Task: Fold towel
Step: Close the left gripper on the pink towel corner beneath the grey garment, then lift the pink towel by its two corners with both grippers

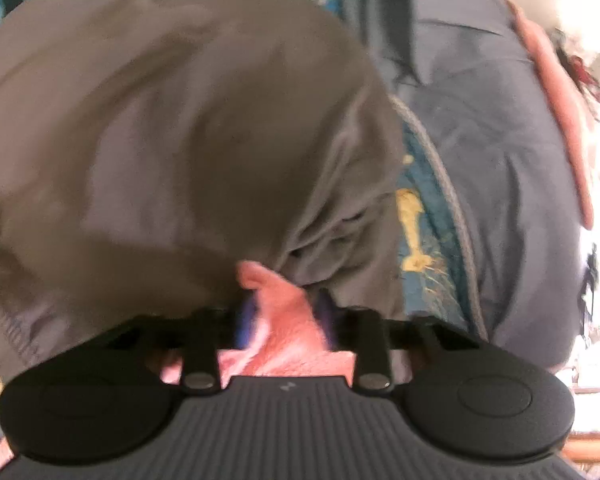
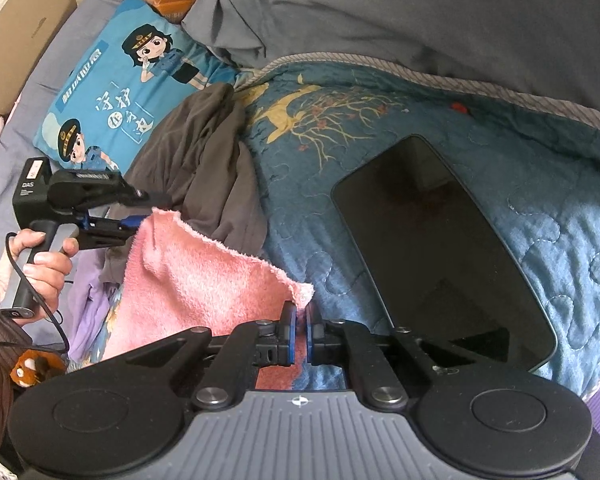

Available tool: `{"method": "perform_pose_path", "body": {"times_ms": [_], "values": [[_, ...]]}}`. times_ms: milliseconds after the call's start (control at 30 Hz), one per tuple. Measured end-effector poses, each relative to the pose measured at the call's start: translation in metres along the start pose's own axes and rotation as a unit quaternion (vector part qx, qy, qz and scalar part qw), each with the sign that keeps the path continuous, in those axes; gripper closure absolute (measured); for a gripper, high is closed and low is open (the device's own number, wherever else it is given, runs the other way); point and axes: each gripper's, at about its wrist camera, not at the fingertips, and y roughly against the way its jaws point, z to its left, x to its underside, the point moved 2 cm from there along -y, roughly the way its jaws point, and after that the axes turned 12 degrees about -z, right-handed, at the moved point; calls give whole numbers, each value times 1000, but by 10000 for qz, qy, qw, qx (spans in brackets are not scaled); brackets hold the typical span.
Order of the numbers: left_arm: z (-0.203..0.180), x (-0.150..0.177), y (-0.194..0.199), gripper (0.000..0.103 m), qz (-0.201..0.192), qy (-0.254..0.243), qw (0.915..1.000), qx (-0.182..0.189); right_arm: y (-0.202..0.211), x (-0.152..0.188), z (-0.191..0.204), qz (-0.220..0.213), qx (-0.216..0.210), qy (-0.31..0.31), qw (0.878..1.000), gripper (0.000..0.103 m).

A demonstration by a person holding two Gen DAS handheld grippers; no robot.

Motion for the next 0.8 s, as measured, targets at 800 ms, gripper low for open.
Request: {"method": "perform_pose_path", "body": {"times_ms": [800], "values": [[22,37,164,95,-1715,216,9849,-69,60,24,84,-375,-1336,1657,9764,100]]}}
